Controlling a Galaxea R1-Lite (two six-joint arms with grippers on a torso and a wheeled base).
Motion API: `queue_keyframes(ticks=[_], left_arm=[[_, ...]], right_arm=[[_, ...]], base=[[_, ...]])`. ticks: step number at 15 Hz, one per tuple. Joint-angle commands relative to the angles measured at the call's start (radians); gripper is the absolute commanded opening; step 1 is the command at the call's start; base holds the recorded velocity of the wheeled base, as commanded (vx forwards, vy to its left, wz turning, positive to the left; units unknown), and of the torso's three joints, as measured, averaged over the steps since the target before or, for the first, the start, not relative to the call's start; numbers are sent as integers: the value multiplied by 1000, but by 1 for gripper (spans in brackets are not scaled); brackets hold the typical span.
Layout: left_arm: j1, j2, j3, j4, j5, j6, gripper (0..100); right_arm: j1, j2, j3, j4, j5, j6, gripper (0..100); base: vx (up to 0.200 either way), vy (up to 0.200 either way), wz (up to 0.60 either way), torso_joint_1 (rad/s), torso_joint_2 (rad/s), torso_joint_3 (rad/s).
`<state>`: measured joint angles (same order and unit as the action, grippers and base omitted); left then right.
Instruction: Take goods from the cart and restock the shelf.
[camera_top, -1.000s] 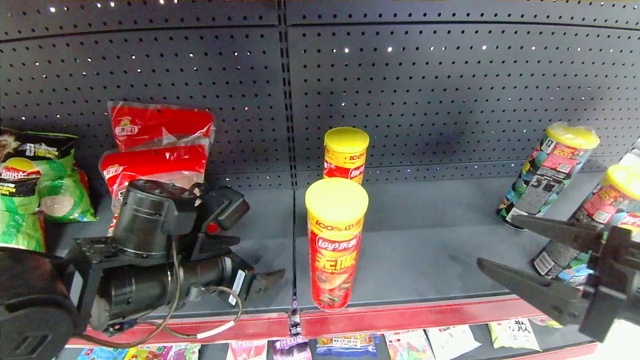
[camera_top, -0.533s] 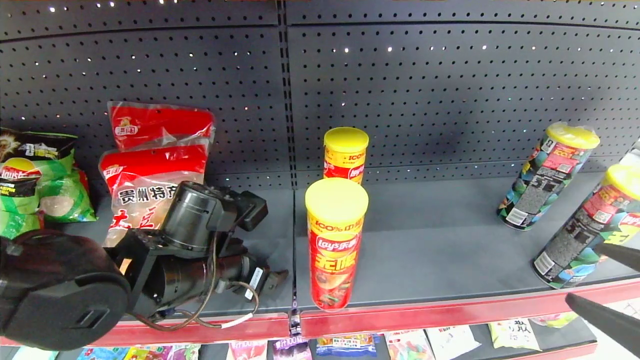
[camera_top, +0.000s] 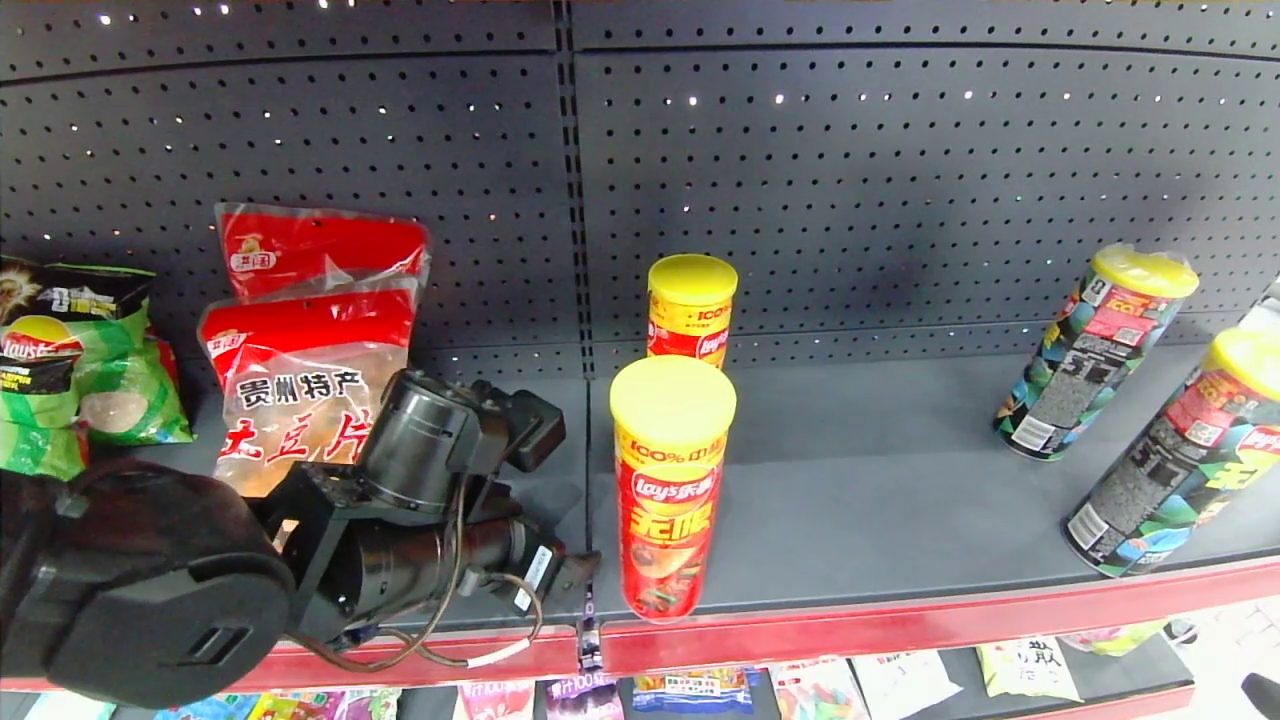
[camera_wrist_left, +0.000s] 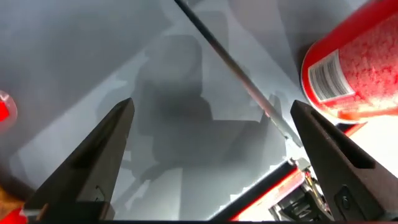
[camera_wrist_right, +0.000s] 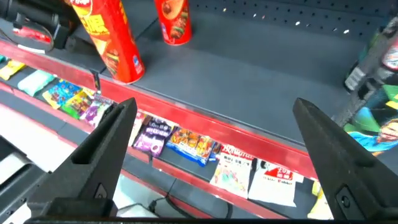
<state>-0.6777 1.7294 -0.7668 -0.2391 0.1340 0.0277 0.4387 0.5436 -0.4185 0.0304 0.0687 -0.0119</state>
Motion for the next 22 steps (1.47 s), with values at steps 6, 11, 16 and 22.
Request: queue_keyframes(ticks=[6, 11, 16, 22], left_arm=[[-13, 42, -39, 0, 1, 0, 100], [-19, 47, -51, 0, 1, 0, 100], [-30, 39, -43, 14, 2, -2, 100], [-34, 36, -43, 34, 10, 0, 100]], right_arm=[[-3, -13, 0, 0, -3, 0, 100], [-3, -13, -2, 0, -3, 17, 100], [-3, -11, -8, 0, -3, 17, 100], [-3, -8, -13, 0, -3, 17, 100]], base=[[0, 0, 0, 0, 0, 0], [0, 0, 0, 0, 0, 0], [0, 0, 0, 0, 0, 0], [0, 0, 0, 0, 0, 0]])
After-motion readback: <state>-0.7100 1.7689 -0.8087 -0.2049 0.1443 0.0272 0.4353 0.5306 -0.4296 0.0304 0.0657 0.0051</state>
